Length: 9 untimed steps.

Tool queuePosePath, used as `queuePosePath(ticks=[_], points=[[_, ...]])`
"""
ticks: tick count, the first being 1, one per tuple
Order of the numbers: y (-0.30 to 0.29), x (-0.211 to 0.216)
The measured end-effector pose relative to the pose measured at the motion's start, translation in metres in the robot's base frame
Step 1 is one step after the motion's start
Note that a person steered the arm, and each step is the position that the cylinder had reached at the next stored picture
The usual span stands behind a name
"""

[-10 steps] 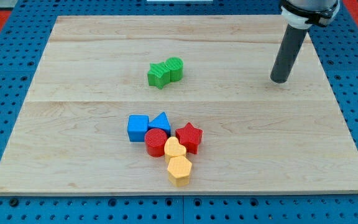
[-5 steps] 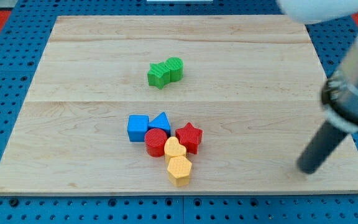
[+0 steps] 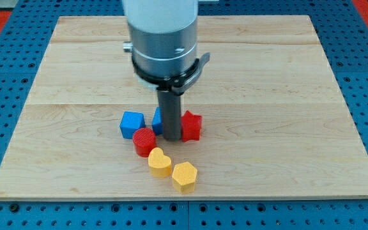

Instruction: Slide red star towards center right

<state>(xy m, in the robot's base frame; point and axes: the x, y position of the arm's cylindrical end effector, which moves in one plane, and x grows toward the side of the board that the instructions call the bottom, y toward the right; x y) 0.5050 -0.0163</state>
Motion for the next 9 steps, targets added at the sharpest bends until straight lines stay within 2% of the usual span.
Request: queuePosePath(ticks=[3,5,9], points=[[0.045,-0.007],[0.072,-0.033],[0.175,-0.060]])
